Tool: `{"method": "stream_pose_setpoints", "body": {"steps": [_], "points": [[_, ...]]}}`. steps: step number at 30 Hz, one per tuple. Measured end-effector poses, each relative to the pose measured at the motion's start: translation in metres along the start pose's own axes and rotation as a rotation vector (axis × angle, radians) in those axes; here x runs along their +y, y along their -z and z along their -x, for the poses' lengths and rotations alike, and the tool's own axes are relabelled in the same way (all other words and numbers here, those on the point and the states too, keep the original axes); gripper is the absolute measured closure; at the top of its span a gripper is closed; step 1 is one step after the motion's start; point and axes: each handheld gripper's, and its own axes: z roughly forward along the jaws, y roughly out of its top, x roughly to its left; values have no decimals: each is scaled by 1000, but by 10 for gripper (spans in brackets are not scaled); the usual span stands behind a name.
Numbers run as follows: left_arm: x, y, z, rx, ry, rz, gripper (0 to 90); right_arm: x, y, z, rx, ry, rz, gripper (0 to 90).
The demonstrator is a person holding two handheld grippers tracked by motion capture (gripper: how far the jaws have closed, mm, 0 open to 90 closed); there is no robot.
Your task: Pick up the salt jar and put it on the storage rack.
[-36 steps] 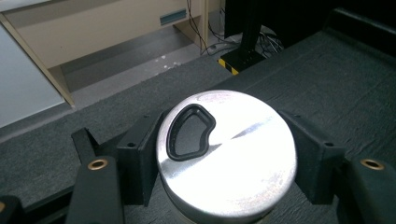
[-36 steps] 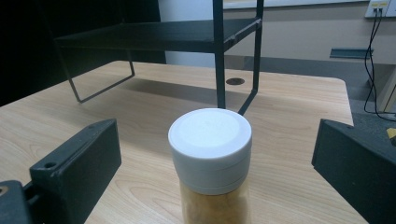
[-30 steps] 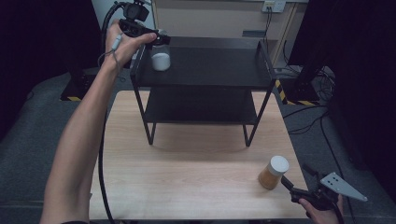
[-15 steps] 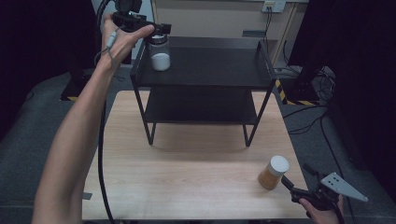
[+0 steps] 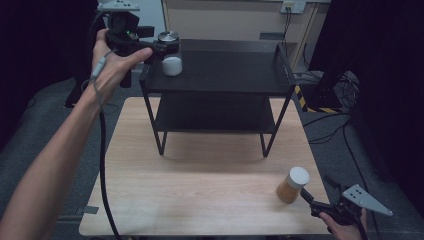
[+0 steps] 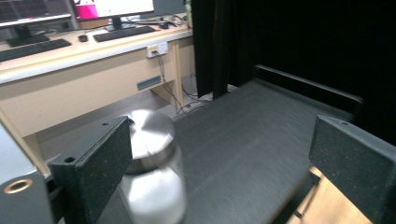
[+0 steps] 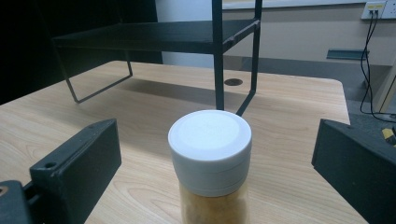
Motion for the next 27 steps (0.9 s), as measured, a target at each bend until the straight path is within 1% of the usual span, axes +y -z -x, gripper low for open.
{"method": "stream_pose_setpoints", "body": {"steps": [3, 4, 6, 9, 12, 18, 21, 23, 25, 27], "points": [[-13, 10, 2, -23, -10, 16, 48, 0, 0, 0, 0, 0, -3, 18], [-18, 13, 3, -34, -21, 23, 48, 0, 0, 0, 0, 1, -3, 18], [-26, 19, 5, -40, -36, 21, 48, 1, 0, -1, -1, 3, -3, 18], [-41, 26, 5, -62, -34, 33, 48, 1, 0, -2, 0, 5, -2, 18], [-55, 32, 7, -73, -44, 39, 49, 1, 0, -2, 2, 8, -3, 18], [-89, 44, 7, -108, -20, 74, 52, 1, 0, -4, 4, 13, -4, 18], [-104, 50, 10, -120, -20, 64, 53, 2, 0, -5, 4, 17, -6, 18], [-114, 55, 13, -117, -29, 57, 53, 2, 0, -5, 4, 18, -7, 18], [-122, 59, 15, -111, -49, 37, 53, 3, 0, -6, 5, 21, -9, 18], [-130, 61, 16, -111, -54, 31, 53, 3, 0, -6, 5, 23, -9, 18]]}}
